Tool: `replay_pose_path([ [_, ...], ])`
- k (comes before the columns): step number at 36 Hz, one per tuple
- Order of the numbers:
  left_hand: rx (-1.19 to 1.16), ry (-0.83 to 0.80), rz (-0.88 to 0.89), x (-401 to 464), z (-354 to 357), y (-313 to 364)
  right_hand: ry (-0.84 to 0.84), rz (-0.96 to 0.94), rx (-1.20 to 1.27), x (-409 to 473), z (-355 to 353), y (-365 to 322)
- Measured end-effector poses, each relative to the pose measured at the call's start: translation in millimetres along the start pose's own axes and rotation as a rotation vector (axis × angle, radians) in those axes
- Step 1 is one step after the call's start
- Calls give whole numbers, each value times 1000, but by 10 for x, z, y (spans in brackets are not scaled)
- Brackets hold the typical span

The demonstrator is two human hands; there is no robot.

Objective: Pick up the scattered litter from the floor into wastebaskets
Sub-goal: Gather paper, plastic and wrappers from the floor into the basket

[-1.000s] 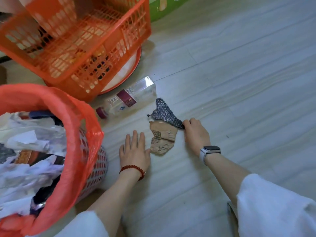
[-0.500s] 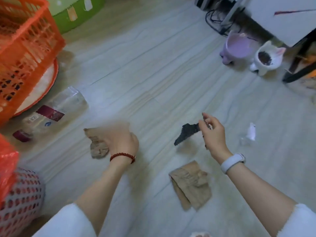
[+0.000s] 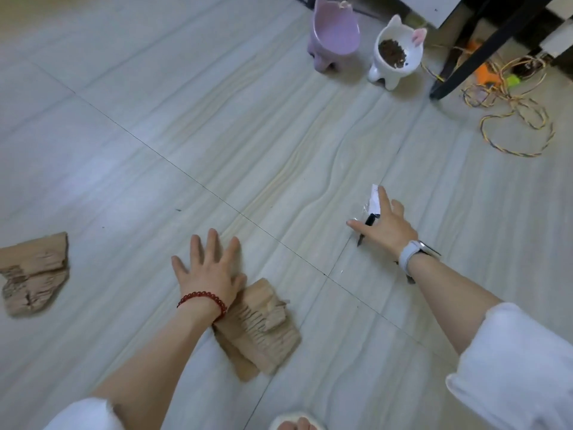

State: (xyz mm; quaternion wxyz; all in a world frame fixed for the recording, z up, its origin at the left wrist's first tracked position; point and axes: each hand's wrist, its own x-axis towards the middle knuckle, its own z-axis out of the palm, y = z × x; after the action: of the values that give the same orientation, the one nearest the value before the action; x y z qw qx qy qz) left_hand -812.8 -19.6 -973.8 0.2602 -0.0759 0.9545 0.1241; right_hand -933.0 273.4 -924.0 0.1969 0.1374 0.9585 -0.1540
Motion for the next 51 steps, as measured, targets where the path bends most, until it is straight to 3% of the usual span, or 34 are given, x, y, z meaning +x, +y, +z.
replay_pose_path([
  [4, 6, -10, -26, 6, -18, 27, -62, 27, 69, 322, 105, -50],
  [11, 29, -3, -40, -4, -52, 42, 180, -30, 279, 362, 343, -200],
  [21, 52, 8, 39, -70, -33, -77, 261, -44, -140, 188, 433, -129],
  [26, -109, -15, 36, -231, -130, -221, 191, -63, -146, -133, 545, -208],
  [35, -452, 94, -116, -1301, -1060, -589, -139, -113, 407, -1622, 137, -1037],
  [40, -541, 178, -215, -2103, -1685, -917, -279, -113, 511, -2473, -344, -1629],
  [51, -645, 200, -431, -4032, -2850, -1609, -370, 9, 516, -4154, -1407, -2600],
])
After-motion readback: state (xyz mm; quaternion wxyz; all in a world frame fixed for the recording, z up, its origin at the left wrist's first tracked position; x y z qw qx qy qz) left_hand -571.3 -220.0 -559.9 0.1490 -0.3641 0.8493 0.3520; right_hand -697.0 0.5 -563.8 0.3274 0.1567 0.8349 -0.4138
